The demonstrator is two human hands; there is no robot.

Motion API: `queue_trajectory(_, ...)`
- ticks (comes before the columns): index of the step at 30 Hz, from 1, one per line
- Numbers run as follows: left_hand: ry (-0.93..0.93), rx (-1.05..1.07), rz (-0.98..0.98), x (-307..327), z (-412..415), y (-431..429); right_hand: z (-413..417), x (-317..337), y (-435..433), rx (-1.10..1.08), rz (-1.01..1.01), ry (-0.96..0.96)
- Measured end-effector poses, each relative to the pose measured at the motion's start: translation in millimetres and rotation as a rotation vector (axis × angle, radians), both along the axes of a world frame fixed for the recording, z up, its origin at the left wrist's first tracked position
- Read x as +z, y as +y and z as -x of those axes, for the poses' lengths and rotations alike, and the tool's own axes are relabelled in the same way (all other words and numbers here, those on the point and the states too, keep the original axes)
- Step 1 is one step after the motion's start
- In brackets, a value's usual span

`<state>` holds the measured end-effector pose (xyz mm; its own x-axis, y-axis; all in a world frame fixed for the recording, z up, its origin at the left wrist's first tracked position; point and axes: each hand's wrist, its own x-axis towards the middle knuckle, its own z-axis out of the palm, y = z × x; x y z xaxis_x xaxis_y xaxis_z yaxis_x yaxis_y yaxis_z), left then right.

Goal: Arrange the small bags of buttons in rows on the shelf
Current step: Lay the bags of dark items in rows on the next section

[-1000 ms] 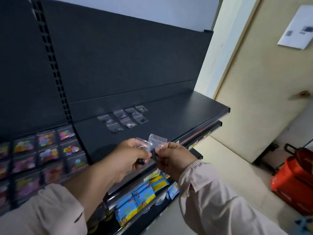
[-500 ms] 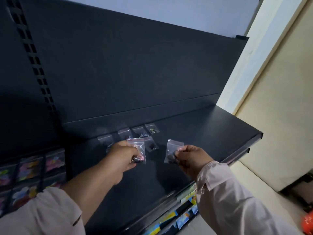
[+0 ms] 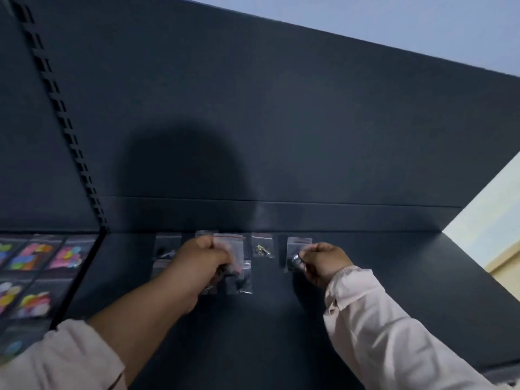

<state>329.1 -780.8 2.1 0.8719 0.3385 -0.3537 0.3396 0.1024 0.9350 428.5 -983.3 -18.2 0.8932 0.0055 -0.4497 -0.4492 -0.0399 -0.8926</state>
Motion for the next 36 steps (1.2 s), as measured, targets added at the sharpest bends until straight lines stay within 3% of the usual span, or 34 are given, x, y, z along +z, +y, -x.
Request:
queue_trajectory(8, 0.030, 0.144, -0.025, -8.8, 0.3, -24.3, -53.8, -19.7, -0.3, 0.175, 0.216, -0.098)
queue_trajectory(13, 0.052, 0.190, -0.027, -11.0, -8.8, -35.8, -59.9, -23.3, -11.9, 0.481, 0.865, -0.418)
queue_trajectory(17, 0.047, 0.187, -0.027, -12.7, -14.6, -46.2, -50.0, -30.3, -21.8, 0.689, 1.007, -0.785)
queue_trajectory(19, 0.044, 0.183, -0.036, -11.7, -17.3, -50.4, -47.4, -37.9, -25.1, 0.781, 1.016, -0.846)
queue_trajectory(28, 0.038, 0.168, -0.033, -9.5, -22.9, -65.6, -44.6, -44.6, -23.4, 0.742, 0.968, -0.932)
queue_trajectory(31, 0.030, 0.134, -0.022, -7.8, -25.8, -71.0, -37.0, -34.3, -22.5, 0.604, 0.823, -0.944)
queue_trajectory(33, 0.005, 0.116, -0.011, -6.7, -31.0, -77.7, -27.2, -18.0, -21.0, 0.550, 0.552, -0.760)
queue_trajectory(36, -0.036, 0.089, -0.003, -5.8, -43.3, -91.5, -14.5, 2.7, -17.8, 0.596, 0.104, -0.316)
